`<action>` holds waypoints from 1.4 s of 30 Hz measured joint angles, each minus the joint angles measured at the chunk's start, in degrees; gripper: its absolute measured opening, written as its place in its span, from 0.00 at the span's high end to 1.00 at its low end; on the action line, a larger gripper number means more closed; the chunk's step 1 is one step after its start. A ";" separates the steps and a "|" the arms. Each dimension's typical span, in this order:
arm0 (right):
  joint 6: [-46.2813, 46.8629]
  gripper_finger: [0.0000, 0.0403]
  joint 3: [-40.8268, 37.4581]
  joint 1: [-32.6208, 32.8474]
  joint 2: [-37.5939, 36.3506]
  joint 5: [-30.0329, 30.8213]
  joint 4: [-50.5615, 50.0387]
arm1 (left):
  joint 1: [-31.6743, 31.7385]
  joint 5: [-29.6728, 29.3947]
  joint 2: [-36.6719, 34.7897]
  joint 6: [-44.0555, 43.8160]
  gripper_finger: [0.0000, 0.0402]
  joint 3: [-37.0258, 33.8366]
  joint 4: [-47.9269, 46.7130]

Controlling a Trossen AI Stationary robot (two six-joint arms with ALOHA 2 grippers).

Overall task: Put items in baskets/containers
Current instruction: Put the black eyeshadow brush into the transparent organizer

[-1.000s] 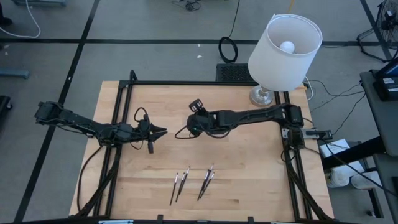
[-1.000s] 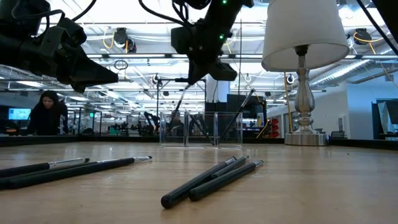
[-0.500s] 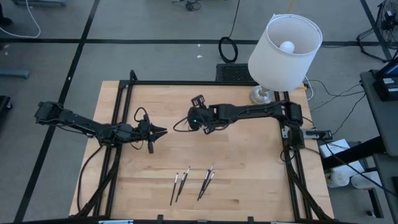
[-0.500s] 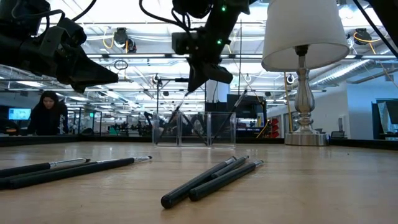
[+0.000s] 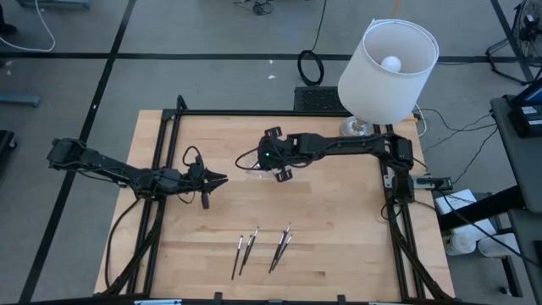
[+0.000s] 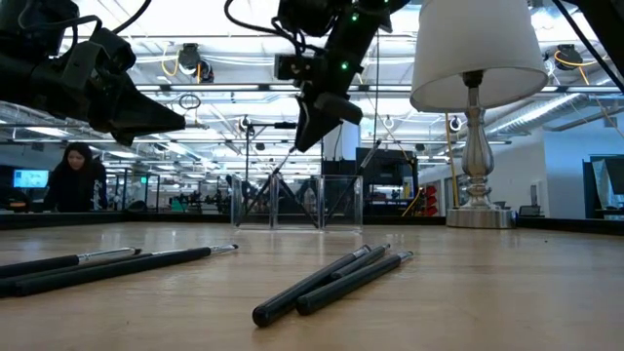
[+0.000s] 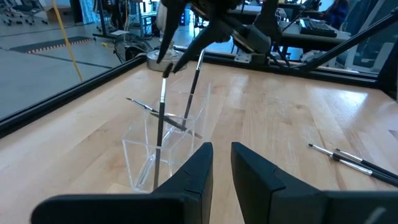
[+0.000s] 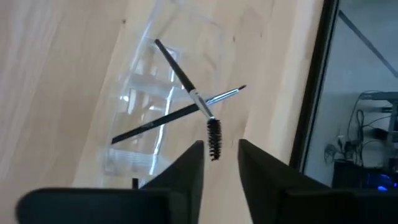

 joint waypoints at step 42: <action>27.87 0.96 -73.18 8.82 -37.86 -26.67 94.31 | -0.03 0.04 -0.01 -3.01 0.84 0.00 -1.51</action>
